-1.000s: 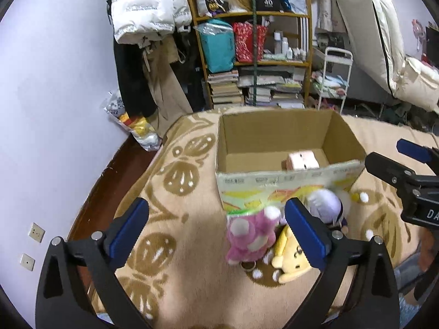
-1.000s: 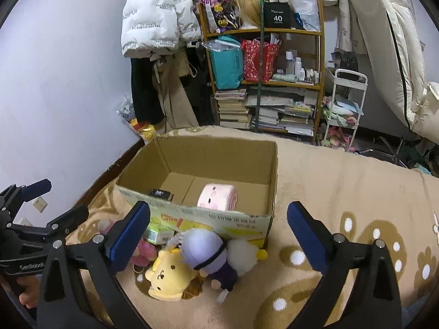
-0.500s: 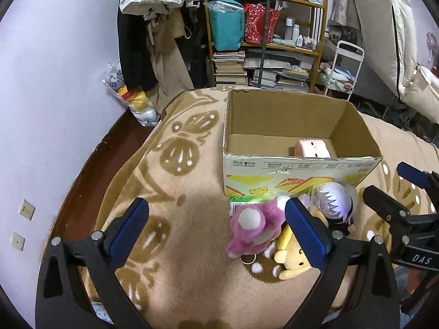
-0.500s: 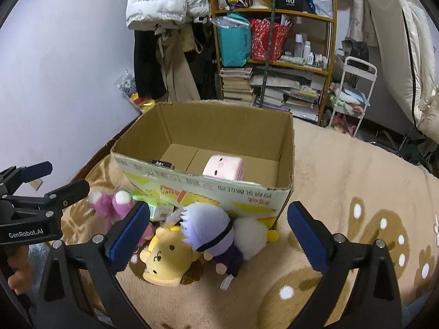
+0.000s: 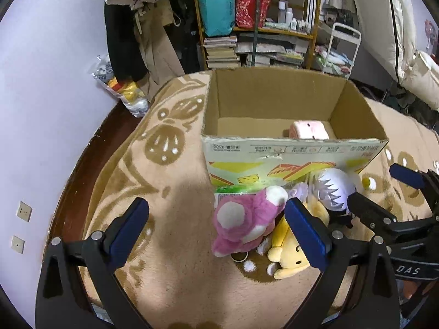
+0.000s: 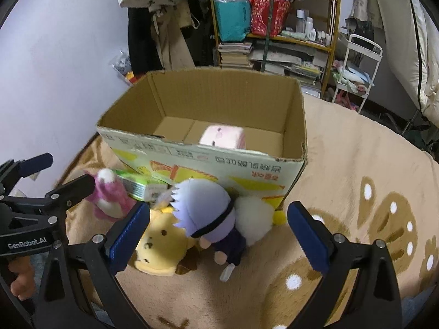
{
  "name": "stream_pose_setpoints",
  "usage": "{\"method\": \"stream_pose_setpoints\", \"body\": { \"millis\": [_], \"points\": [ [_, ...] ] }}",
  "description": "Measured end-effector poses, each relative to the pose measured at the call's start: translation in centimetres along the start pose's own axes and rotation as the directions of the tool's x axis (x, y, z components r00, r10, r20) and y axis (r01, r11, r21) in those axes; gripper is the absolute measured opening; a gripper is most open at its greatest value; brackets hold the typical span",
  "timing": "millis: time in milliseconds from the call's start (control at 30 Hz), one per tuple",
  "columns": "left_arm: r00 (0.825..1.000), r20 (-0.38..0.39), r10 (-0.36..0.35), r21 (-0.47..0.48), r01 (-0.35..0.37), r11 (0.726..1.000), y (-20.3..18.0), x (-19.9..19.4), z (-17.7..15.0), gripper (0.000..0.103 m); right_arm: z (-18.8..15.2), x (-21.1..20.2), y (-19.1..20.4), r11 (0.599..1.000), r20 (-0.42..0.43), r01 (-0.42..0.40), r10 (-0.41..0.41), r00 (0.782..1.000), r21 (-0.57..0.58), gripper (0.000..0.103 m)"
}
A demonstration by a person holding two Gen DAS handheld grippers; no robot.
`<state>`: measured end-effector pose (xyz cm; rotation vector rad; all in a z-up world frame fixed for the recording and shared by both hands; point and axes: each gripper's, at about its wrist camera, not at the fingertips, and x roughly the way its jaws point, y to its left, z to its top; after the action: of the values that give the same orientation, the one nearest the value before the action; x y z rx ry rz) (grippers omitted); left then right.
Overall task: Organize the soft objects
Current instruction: 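Grasp the pink plush with the left tool while the right tool grasps the white-haired doll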
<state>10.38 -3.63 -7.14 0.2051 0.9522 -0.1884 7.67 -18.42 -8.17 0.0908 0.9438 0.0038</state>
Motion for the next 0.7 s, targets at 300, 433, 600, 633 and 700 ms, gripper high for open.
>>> {"method": "stream_pose_setpoints", "body": {
  "millis": [300,433,600,633,700],
  "points": [
    [0.996,-0.083,-0.027,-0.028,0.025,0.999,0.1,2.3,-0.1,0.098,-0.5,2.1,-0.5,1.000,-0.086,-0.010,0.011,0.996,0.016,0.103],
    [0.994,-0.105,-0.013,-0.016,0.012,1.000,-0.2,3.2,-0.1,0.098,-0.7,2.4,0.0,1.000,-0.096,-0.001,0.000,0.995,-0.014,0.103],
    [0.986,-0.159,-0.054,-0.051,0.046,0.998,0.2,4.5,-0.3,0.098,-0.6,3.0,0.0,1.000,-0.115,-0.005,0.005,0.993,-0.002,0.103],
    [0.984,-0.168,-0.060,-0.060,0.051,0.997,0.3,4.8,-0.4,0.098,-0.7,3.2,0.0,1.000,-0.120,-0.004,0.003,0.993,-0.003,0.103],
    [0.980,-0.187,-0.064,-0.066,0.053,0.996,0.3,5.4,-0.5,0.098,-0.7,3.5,0.2,1.000,-0.126,0.000,-0.002,0.992,-0.014,0.103]
  ]
}}
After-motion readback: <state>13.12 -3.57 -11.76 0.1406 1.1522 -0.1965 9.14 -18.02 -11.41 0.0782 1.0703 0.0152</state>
